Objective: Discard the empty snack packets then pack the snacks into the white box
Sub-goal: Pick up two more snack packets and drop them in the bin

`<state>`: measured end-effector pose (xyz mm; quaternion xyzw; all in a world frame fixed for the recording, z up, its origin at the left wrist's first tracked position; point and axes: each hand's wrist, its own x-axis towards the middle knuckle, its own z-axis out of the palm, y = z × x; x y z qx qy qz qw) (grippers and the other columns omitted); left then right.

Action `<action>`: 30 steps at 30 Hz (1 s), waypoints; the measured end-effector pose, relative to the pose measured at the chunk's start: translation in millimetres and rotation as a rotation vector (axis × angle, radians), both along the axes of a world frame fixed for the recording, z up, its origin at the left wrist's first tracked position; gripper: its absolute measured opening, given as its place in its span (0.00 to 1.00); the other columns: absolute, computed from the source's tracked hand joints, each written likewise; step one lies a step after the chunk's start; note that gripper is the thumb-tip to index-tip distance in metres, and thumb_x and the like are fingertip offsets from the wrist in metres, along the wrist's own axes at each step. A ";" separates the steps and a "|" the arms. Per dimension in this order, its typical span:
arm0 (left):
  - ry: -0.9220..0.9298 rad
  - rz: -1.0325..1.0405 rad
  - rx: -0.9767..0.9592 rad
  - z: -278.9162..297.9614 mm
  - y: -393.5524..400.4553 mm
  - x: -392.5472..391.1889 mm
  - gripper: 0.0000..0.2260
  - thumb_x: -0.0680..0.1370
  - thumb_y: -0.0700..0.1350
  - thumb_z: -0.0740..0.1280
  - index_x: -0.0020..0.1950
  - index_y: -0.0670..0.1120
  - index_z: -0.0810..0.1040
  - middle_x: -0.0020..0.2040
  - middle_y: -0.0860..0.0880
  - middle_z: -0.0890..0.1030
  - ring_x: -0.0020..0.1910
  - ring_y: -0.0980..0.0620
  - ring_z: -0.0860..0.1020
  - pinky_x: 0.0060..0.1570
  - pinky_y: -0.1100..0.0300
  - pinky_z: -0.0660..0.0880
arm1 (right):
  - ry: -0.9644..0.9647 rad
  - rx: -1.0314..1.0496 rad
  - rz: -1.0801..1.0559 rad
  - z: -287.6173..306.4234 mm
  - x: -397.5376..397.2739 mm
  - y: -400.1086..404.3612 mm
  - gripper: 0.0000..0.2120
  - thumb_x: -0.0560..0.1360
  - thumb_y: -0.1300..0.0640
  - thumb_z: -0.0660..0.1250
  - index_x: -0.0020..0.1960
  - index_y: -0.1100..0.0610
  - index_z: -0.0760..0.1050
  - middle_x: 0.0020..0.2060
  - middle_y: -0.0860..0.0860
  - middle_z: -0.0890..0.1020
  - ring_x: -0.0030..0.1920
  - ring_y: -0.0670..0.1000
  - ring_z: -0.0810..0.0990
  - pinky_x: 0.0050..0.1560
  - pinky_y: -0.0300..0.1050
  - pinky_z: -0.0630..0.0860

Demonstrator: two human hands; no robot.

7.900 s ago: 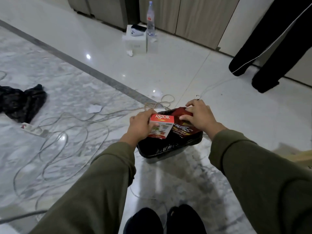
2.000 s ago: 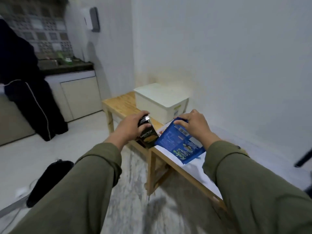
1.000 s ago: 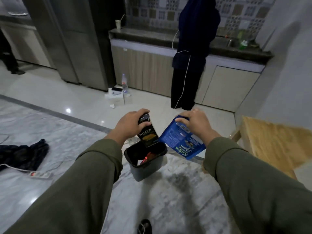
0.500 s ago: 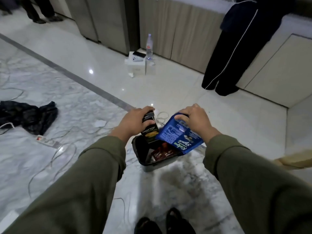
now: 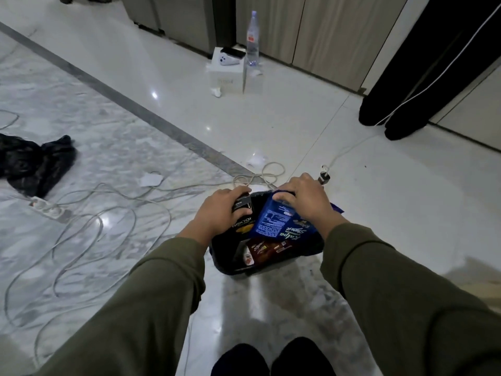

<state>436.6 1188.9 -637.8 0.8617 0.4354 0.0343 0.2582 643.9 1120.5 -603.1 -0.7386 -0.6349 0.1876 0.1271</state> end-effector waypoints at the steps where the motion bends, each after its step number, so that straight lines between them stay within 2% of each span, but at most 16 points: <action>1: -0.001 0.001 0.006 -7.1 2.4 1.9 0.23 0.75 0.56 0.66 0.68 0.53 0.68 0.56 0.42 0.78 0.56 0.42 0.75 0.53 0.51 0.74 | -0.009 0.001 0.004 -5.9 0.9 3.2 0.15 0.76 0.44 0.62 0.55 0.50 0.81 0.48 0.53 0.82 0.53 0.56 0.71 0.51 0.51 0.68; 5: 0.002 0.013 0.018 -22.0 8.2 6.9 0.24 0.75 0.56 0.66 0.69 0.54 0.66 0.58 0.43 0.78 0.57 0.42 0.75 0.54 0.50 0.74 | -0.012 -0.017 0.008 -20.3 4.1 10.8 0.15 0.75 0.44 0.63 0.57 0.49 0.80 0.50 0.53 0.82 0.55 0.56 0.72 0.53 0.52 0.68; 8: 0.044 0.011 -0.007 -21.0 5.5 8.1 0.28 0.74 0.56 0.67 0.72 0.56 0.63 0.65 0.44 0.75 0.64 0.42 0.71 0.59 0.47 0.71 | 0.079 -0.086 -0.002 -21.2 5.7 8.6 0.21 0.71 0.43 0.69 0.61 0.47 0.77 0.57 0.52 0.81 0.61 0.55 0.72 0.60 0.53 0.70; 12: 0.093 -0.012 -0.061 9.1 2.2 8.3 0.32 0.73 0.59 0.67 0.74 0.58 0.57 0.74 0.49 0.65 0.72 0.45 0.63 0.66 0.44 0.66 | 0.035 -0.169 -0.015 6.9 8.1 -5.8 0.31 0.70 0.38 0.68 0.70 0.43 0.65 0.70 0.51 0.69 0.71 0.53 0.62 0.70 0.55 0.61; 14: 0.114 -0.026 -0.063 39.1 0.5 8.8 0.33 0.73 0.60 0.66 0.75 0.58 0.56 0.75 0.49 0.63 0.73 0.47 0.61 0.67 0.44 0.64 | 0.006 -0.193 -0.060 34.4 9.7 -15.1 0.34 0.70 0.36 0.66 0.72 0.41 0.59 0.74 0.50 0.61 0.75 0.51 0.55 0.72 0.55 0.54; 17: 0.137 -0.043 -0.043 98.7 -2.2 14.6 0.33 0.74 0.60 0.66 0.75 0.57 0.55 0.76 0.49 0.60 0.74 0.47 0.59 0.69 0.44 0.62 | -0.019 -0.213 -0.103 88.3 12.9 -25.3 0.36 0.70 0.34 0.64 0.74 0.40 0.56 0.76 0.49 0.55 0.76 0.52 0.50 0.74 0.57 0.51; 24: 0.156 -0.110 -0.016 261.5 -18.0 36.5 0.35 0.74 0.60 0.66 0.76 0.55 0.54 0.78 0.47 0.54 0.76 0.47 0.54 0.71 0.48 0.58 | 0.040 -0.186 -0.168 234.1 20.4 -58.9 0.36 0.70 0.35 0.65 0.74 0.41 0.56 0.76 0.50 0.55 0.76 0.52 0.51 0.73 0.57 0.52; 30: 0.149 -0.208 0.121 384.4 -29.0 68.2 0.34 0.75 0.60 0.65 0.76 0.56 0.53 0.78 0.49 0.52 0.77 0.49 0.51 0.71 0.46 0.57 | 0.008 -0.091 -0.287 344.2 33.8 -96.5 0.35 0.71 0.35 0.64 0.74 0.41 0.56 0.76 0.50 0.55 0.76 0.52 0.50 0.73 0.57 0.52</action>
